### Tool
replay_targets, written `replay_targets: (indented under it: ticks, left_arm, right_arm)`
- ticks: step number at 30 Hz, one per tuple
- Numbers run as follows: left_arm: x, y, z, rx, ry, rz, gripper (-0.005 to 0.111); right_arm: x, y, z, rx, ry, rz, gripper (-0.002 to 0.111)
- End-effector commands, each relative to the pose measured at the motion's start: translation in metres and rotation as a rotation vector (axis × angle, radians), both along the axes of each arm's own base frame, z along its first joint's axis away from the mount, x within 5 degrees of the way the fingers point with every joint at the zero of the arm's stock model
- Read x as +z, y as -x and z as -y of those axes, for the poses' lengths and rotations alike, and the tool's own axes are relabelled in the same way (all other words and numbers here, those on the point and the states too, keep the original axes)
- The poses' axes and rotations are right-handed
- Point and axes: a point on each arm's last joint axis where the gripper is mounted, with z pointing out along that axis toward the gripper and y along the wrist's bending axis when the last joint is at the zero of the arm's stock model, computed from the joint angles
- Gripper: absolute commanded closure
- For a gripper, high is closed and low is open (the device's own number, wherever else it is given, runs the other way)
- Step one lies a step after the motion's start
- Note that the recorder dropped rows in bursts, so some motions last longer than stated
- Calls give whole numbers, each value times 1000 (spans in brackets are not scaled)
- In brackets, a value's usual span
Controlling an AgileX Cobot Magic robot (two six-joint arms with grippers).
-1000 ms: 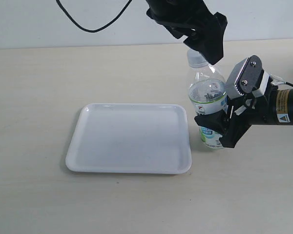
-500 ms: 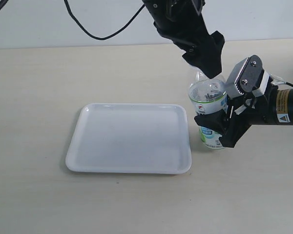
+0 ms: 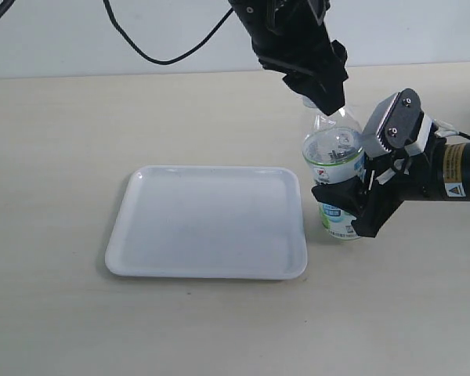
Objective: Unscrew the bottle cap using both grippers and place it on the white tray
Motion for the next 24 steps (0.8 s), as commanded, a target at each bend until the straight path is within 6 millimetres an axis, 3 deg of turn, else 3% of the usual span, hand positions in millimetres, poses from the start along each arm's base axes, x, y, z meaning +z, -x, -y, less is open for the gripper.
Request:
replay_targets:
  ticks: [1,16,24]
  left_arm:
    - [5,3,1,-2,31,-14,44]
    - [9,3,-1,0,37,-8,44]
    - [9,3,-1,0,37,-8,82]
  right_arm:
    - [0,0,0,5,7,-2,108]
    - [0,0,0,5,7,-2,108]
    - [0,0,0,5,7,-2,108]
